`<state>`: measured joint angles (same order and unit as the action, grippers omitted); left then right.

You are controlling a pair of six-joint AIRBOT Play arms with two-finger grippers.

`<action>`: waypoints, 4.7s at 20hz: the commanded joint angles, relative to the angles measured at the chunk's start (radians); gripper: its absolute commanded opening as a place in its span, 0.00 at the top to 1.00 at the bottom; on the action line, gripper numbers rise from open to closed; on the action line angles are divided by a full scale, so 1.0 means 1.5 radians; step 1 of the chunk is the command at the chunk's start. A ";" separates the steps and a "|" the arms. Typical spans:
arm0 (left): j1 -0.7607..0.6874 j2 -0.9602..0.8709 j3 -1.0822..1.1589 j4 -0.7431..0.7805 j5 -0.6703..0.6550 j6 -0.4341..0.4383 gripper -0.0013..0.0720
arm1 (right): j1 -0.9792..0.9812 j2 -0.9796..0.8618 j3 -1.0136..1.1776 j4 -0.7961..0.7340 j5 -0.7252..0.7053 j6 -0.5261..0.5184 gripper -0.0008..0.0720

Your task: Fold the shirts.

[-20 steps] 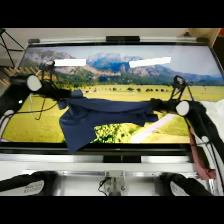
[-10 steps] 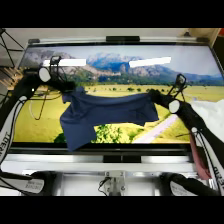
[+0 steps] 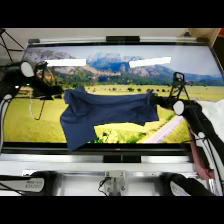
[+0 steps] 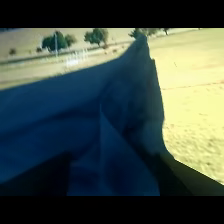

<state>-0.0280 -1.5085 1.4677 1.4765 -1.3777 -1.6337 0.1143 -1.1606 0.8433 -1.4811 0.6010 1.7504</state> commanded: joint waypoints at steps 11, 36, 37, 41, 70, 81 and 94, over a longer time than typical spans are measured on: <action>0.123 0.011 -0.321 -0.247 0.232 0.120 0.27 | 0.001 0.043 0.000 0.087 0.301 -0.081 0.11; 0.113 0.093 -0.317 -0.268 0.242 0.114 0.93 | -0.169 -0.194 0.000 0.310 0.172 -0.197 0.49; 0.113 0.093 -0.315 -0.267 0.240 0.114 0.93 | -0.169 -0.193 0.000 0.309 0.188 -0.206 0.56; 0.114 0.098 -0.291 -0.267 0.227 0.117 0.93 | -0.169 -0.192 0.001 0.305 0.254 -0.249 0.89; 0.115 0.568 0.280 -0.043 0.059 0.036 0.93 | -0.170 0.401 0.478 -0.007 0.399 -0.184 0.89; 0.060 0.179 -0.186 -0.108 0.344 0.069 0.93 | -0.169 -0.083 0.227 0.042 0.173 -0.174 0.89; 0.045 -0.138 0.077 -0.117 0.147 0.069 0.94 | -0.177 -0.241 0.227 0.145 0.070 -0.180 0.89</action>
<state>0.0223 -1.7077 1.5646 1.2003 -0.8883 -1.5303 -0.1448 -1.5345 1.1835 -1.2530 0.5640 1.4990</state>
